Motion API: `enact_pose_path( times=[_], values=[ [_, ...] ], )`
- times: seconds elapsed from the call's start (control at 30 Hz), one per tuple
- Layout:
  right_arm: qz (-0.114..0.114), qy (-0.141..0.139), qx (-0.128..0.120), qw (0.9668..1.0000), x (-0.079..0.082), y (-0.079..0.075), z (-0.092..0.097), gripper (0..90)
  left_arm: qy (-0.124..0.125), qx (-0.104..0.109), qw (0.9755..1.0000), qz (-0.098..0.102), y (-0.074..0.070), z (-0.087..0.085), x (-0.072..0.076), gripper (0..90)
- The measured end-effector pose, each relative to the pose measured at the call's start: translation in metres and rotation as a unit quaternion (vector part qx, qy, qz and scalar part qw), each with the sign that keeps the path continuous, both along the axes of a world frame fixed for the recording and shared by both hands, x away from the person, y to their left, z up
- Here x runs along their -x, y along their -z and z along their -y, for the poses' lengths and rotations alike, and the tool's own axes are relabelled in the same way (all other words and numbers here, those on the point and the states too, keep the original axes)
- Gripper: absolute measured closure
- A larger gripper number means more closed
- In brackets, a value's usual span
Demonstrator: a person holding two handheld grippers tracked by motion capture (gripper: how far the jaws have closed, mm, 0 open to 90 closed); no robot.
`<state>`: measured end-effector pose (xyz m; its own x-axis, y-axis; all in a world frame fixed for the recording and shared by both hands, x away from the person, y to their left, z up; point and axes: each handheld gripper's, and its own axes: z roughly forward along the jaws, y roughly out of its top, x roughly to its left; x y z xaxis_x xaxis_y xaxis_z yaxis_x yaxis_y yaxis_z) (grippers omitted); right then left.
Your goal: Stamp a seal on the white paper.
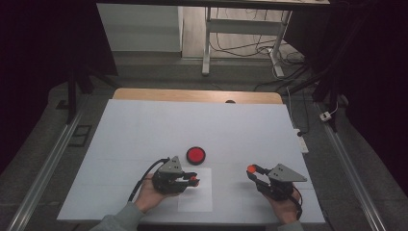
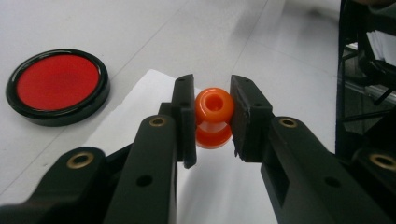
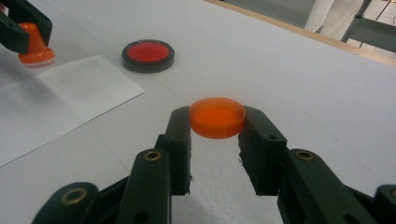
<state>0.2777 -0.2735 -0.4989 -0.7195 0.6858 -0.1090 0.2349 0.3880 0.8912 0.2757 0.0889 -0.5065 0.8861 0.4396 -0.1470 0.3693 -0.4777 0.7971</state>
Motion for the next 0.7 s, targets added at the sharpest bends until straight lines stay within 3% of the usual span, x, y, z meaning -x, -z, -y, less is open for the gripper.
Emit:
enact_pose_path(
  times=[0.7],
  values=[
    [0.000, -0.002, 0.001, 1.0000, 0.0013, -0.0002, -0.0015, 64.1, -0.003, -0.018, 0.9998, -0.004, 0.0078, 0.0054, -0.0034, 72.6]
  ],
)
